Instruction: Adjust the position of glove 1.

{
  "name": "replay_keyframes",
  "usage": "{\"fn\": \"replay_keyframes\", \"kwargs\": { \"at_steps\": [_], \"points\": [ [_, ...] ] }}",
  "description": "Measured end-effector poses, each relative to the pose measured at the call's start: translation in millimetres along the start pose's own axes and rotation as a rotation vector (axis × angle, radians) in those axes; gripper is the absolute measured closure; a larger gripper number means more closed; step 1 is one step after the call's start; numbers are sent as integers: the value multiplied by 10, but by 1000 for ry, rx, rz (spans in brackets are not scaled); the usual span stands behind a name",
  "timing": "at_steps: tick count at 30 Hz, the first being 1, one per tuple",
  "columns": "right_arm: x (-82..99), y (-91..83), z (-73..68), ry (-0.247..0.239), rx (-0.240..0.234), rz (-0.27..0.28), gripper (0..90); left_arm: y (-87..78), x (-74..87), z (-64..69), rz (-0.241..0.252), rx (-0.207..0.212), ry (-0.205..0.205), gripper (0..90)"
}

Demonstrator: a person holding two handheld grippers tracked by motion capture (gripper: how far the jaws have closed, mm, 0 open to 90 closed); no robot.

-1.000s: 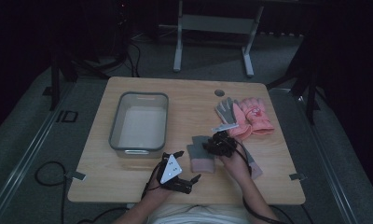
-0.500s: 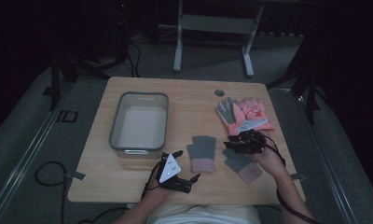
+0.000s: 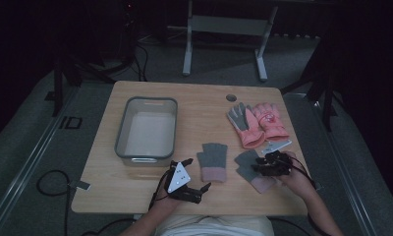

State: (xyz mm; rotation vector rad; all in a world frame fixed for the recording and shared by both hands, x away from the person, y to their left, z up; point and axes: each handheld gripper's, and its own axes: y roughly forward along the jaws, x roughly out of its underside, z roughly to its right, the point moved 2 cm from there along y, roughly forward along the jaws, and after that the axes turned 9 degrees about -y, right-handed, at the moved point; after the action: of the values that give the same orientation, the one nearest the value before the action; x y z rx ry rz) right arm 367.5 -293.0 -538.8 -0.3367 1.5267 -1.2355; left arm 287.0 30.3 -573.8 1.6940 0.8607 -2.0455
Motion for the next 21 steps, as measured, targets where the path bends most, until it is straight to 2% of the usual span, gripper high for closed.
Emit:
{"fn": "replay_keyframes", "kwargs": {
  "at_steps": [2,3,8,9,11,14,17,21],
  "points": [
    [21,22,-2,-7,1,-6,608,0,0,0,0,0,0,0],
    [70,78,7,-14,3,-30,601,-1,0,-1,1,-1,-1,0],
    [98,104,3,-15,-2,-19,621,-2,0,-2,2,-2,-3,0],
    [105,108,-6,-7,-2,-16,688,-2,1,-3,1,-2,-3,0],
    [96,109,-33,-5,8,-19,746,-2,1,-2,1,-3,-3,0],
    [79,108,-65,2,24,-32,781,1,0,-1,1,-5,-5,0],
    [74,92,-68,41,32,-20,835,2,0,-1,4,-9,-2,0],
    [53,10,-78,89,47,7,846,1,-1,-4,3,-9,-4,0]
  ]
}}
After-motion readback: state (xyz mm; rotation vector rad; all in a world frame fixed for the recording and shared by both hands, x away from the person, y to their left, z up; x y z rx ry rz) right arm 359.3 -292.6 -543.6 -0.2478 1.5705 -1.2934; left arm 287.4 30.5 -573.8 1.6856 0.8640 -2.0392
